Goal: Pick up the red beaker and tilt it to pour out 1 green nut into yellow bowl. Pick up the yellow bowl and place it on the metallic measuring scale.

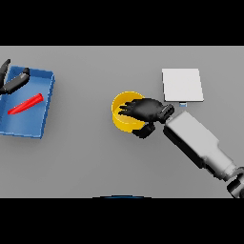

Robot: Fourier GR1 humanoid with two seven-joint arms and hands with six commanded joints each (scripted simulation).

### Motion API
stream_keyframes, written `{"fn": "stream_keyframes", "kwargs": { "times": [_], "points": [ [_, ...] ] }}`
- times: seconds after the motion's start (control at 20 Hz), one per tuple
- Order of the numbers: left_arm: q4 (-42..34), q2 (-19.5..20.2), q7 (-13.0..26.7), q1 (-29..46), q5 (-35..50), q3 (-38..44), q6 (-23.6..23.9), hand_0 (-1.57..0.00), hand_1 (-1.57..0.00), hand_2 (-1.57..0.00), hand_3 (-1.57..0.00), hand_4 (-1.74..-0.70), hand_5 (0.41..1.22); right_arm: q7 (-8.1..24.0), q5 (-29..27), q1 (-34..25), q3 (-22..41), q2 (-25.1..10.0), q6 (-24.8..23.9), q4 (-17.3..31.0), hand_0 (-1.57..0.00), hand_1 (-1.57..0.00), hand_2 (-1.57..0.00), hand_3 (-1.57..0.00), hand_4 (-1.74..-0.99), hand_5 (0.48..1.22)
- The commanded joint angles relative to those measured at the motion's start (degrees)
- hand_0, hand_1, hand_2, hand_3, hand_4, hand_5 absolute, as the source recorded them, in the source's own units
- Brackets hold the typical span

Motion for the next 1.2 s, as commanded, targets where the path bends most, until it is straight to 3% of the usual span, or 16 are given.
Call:
{"fn": "stream_keyframes", "kwargs": {
  "times": [0.0,0.05,0.1,0.15,0.2,0.3,0.4,0.65,0.7,0.95,1.0,1.15],
  "points": [
    [0.44,0.35,-0.04,-0.4,-0.06,0.19,-0.17,0.0,0.0,0.0,0.0,-0.79,0.712,-0.74,-0.06,0.19,0.25,-0.23,0.19,-0.53,-0.05,-0.06,-0.09,-0.13,-1.261,0.809],
    [0.51,0.3,-0.08,-0.52,-0.07,0.15,-0.19,0.0,0.0,0.0,0.0,-0.79,0.711,-1.14,-0.12,0.75,0.34,-0.11,-0.06,-0.84,-0.19,-0.18,-0.19,-0.21,-1.309,0.891],
    [1.37,0.12,-0.36,-0.82,-0.18,0.05,-0.36,0.0,0.0,0.0,0.0,-0.79,0.71,-1.91,0.01,0.71,0.3,-0.01,-0.92,-0.45,-0.45,-0.41,-0.35,-0.32,-1.363,0.957],
    [1.59,0.18,-0.81,-0.65,-0.2,0.04,-0.51,0.0,0.0,0.0,0.0,-0.79,0.71,-1.56,-0.04,0.5,0.26,0.34,-0.96,-0.2,-0.68,-0.64,-0.59,-0.57,-1.435,1.01],
    [1.17,0.15,-0.97,-0.46,-0.05,0.22,-0.25,0.0,0.0,0.0,0.0,-0.79,0.71,-2.19,-0.49,0.62,0.28,0.11,-0.59,-0.78,-0.86,-0.83,-0.79,-0.68,-1.492,1.052],
    [1.8,0.27,-1.17,-0.54,-0.13,0.33,-0.29,0.0,0.0,0.0,0.0,-0.79,0.707,-3.19,-0.71,0.28,0.54,-0.41,0.68,-1.2,-1.11,-1.09,-1.07,-0.88,-1.578,1.113],
    [1.98,-0.24,-1.07,-0.86,-0.48,-0.08,-0.04,0.0,0.0,0.0,0.0,-0.78,0.712,-3.16,-1.14,0.27,0.48,-0.48,1.09,-1.35,-1.28,-1.27,-1.19,-1.03,-1.637,1.152],
    [1.34,-0.19,-0.9,-0.79,-0.49,-0.18,0.03,0.0,0.0,0.0,0.0,-0.79,0.707,-1.0,-1.96,0.69,0.16,-1.15,3.26,-3.16,-1.48,-1.47,-1.35,-1.19,-1.707,1.198],
    [1.92,-0.18,-0.57,-1.23,-0.58,-0.17,-0.07,0.0,0.0,0.0,0.0,-0.79,0.704,-1.99,-2.21,0.04,-0.19,-1.48,3.28,-3.19,-1.49,-1.49,-1.36,-1.2,-1.714,1.203],
    [0.65,0.23,-0.89,-0.9,-0.71,-0.56,-0.44,0.0,0.0,0.0,0.0,-0.77,0.707,1.33,-4.39,-0.1,-2.56,-3.66,7.2,-8.84,-1.55,-1.54,-1.46,-1.16,-1.732,1.215],
    [0.45,0.51,-0.64,-0.66,-0.65,-0.41,-0.46,0.0,0.0,0.0,0.0,-0.77,0.705,0.46,-4.8,-0.6,-3.26,-4.79,7.68,-9.36,-1.55,-1.55,-1.48,-1.16,-1.734,1.216],
    [1.4,0.25,-0.81,-0.99,0.18,0.14,-0.86,0.0,0.0,0.0,0.0,-0.78,0.702,3.99,-4.83,-0.16,-4.3,-6.58,8.87,-12.82,-1.56,-1.56,-1.43,-1.22,-1.737,1.219]
  ]
}}
